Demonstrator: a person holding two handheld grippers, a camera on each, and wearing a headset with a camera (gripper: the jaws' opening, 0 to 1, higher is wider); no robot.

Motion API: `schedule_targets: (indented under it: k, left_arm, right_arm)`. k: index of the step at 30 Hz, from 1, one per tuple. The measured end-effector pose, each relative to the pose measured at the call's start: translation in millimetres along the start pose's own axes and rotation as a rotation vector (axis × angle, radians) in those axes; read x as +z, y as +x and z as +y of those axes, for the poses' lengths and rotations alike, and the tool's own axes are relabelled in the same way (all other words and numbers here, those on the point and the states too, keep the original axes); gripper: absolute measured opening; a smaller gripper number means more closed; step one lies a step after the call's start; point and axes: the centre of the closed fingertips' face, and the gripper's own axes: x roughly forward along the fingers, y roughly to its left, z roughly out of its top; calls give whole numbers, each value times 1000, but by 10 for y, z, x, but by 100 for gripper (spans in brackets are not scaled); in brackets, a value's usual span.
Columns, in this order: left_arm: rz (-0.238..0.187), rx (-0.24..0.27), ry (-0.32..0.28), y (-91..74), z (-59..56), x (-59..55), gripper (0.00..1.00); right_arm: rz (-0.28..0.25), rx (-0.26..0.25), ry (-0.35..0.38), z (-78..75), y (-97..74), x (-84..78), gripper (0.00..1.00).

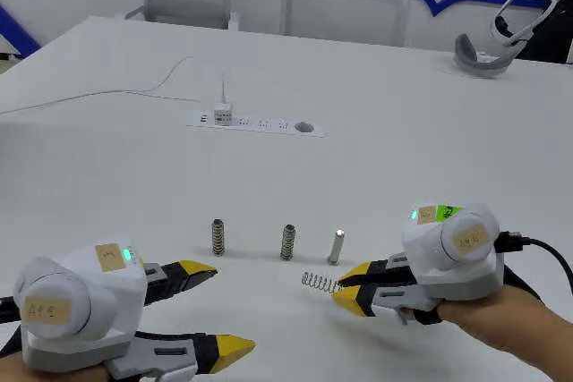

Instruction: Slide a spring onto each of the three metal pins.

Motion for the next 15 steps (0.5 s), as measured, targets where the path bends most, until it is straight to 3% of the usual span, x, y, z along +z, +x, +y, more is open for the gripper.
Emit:
schedule_targets:
  k: [15]
  left_arm:
    - [13,-59,63,185,-117,47,47]
  right_arm:
    - [3,154,-84,418,-18,230,12]
